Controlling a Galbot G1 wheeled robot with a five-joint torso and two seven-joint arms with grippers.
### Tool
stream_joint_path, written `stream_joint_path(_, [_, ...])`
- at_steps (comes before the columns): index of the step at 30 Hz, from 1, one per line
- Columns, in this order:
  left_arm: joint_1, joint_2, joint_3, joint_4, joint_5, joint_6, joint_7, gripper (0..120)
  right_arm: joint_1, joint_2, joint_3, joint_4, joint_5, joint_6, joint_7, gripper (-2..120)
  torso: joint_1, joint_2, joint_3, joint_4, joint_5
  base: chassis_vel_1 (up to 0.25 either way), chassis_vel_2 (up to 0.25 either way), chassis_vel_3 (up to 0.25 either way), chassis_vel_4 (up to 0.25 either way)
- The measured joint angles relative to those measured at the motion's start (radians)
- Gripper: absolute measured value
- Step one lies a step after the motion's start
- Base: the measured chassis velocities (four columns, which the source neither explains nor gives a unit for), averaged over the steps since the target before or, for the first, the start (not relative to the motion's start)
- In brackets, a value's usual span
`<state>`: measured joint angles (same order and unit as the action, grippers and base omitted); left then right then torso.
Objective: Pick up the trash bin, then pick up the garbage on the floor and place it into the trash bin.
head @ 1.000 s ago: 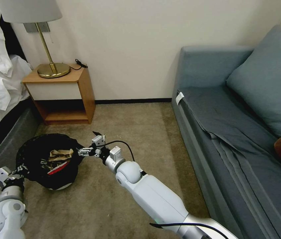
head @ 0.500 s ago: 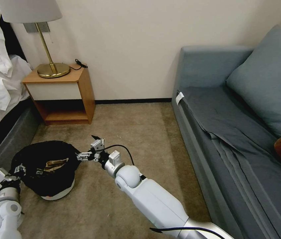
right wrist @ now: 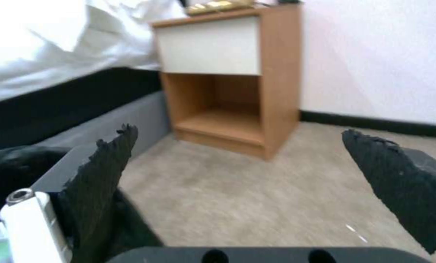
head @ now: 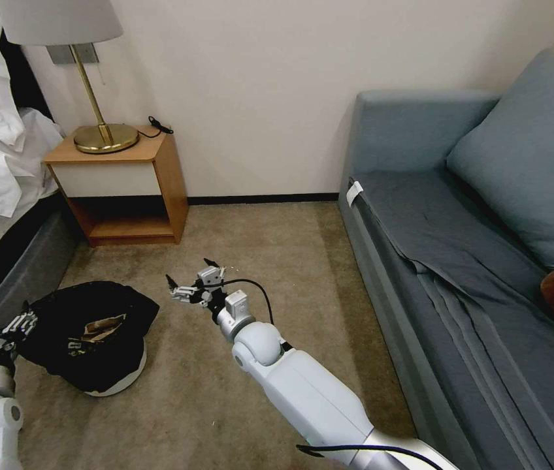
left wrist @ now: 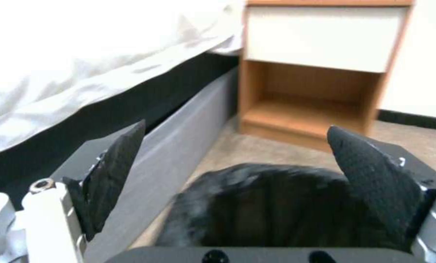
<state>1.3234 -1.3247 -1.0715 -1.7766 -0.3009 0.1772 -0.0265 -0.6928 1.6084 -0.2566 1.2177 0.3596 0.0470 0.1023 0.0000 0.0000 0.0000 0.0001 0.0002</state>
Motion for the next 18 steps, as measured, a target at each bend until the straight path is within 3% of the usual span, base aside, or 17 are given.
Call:
stream_joint_path(4, [-0.008,-0.023,0.046,-0.024,0.059,0.000,0.010,100,0.000,0.000,0.028,-0.005,0.015,-0.024,0.038,100,0.000,0.000,0.000,-0.0001,0.0000,0.000,0.000,0.000,0.000])
stream_joint_path(6, [-0.023,-0.054,0.113,-0.030,0.153,-0.002,0.021,100,-0.001,0.000,0.065,-0.017,0.032,-0.052,0.070,100,0.000,0.000,0.000,-0.0003,-0.0001,0.000,0.000,0.000,0.000])
stream_joint_path(7, [-0.023,-0.054,0.113,-0.030,0.153,-0.002,0.021,100,-0.001,0.000,0.065,-0.017,0.032,-0.052,0.070,100,0.000,0.000,0.000,-0.0003,-0.0001,0.000,0.000,0.000,0.000])
stream_joint_path(9, [-0.034,-0.081,0.171,-0.024,0.208,-0.008,0.032,100,-0.001,-0.001,0.101,-0.035,0.037,-0.071,0.082,100,0.000,0.000,0.000,-0.0003,0.0002,0.000,0.000,0.000,0.000])
stream_joint_path(18, [-0.046,-0.109,0.269,0.024,0.263,-0.039,0.054,100,0.002,-0.043,0.214,-0.069,0.025,-0.082,0.091,100,0.000,0.000,0.000,-0.0003,0.0000,0.000,0.000,0.000,0.000])
